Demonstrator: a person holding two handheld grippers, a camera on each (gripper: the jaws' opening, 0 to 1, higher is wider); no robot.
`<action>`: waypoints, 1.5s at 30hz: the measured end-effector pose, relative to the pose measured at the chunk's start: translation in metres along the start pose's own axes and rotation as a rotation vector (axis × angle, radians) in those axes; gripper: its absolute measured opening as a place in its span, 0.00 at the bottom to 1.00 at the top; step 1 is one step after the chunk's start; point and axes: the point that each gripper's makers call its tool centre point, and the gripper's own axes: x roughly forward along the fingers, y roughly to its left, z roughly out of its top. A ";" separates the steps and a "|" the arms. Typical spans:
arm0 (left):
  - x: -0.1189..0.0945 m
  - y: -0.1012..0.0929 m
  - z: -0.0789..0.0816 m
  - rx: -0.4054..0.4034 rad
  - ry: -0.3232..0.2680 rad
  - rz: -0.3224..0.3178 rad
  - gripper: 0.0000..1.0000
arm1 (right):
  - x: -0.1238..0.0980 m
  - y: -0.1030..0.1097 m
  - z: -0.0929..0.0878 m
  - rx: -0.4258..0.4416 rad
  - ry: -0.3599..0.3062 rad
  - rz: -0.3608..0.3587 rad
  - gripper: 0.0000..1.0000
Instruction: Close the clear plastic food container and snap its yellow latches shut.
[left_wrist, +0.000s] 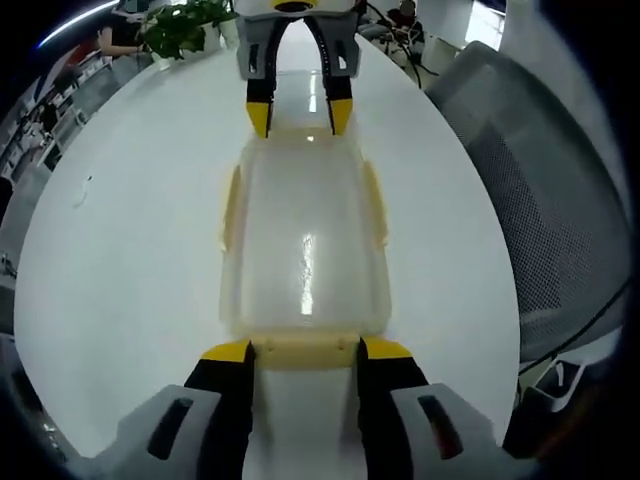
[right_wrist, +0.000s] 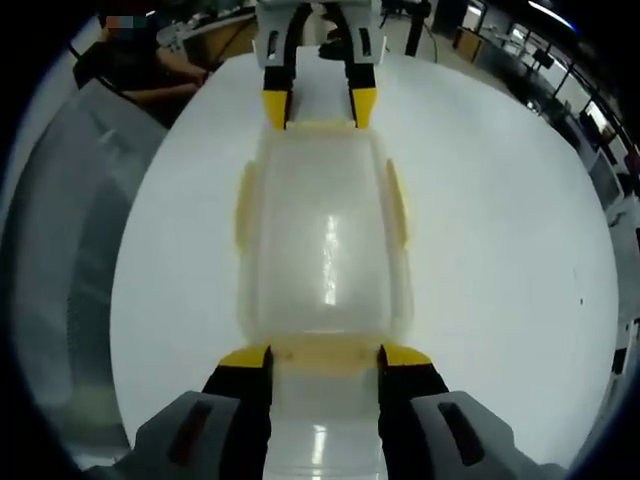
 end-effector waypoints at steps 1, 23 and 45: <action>0.000 0.000 0.000 -0.001 0.000 0.000 0.40 | 0.000 0.000 -0.001 0.001 0.001 0.000 0.40; -0.001 -0.007 -0.001 -0.047 0.025 0.038 0.39 | -0.002 0.003 -0.001 0.001 -0.018 -0.016 0.39; -0.022 -0.005 0.010 -0.027 0.010 0.073 0.38 | -0.022 0.002 0.004 -0.015 -0.040 -0.053 0.39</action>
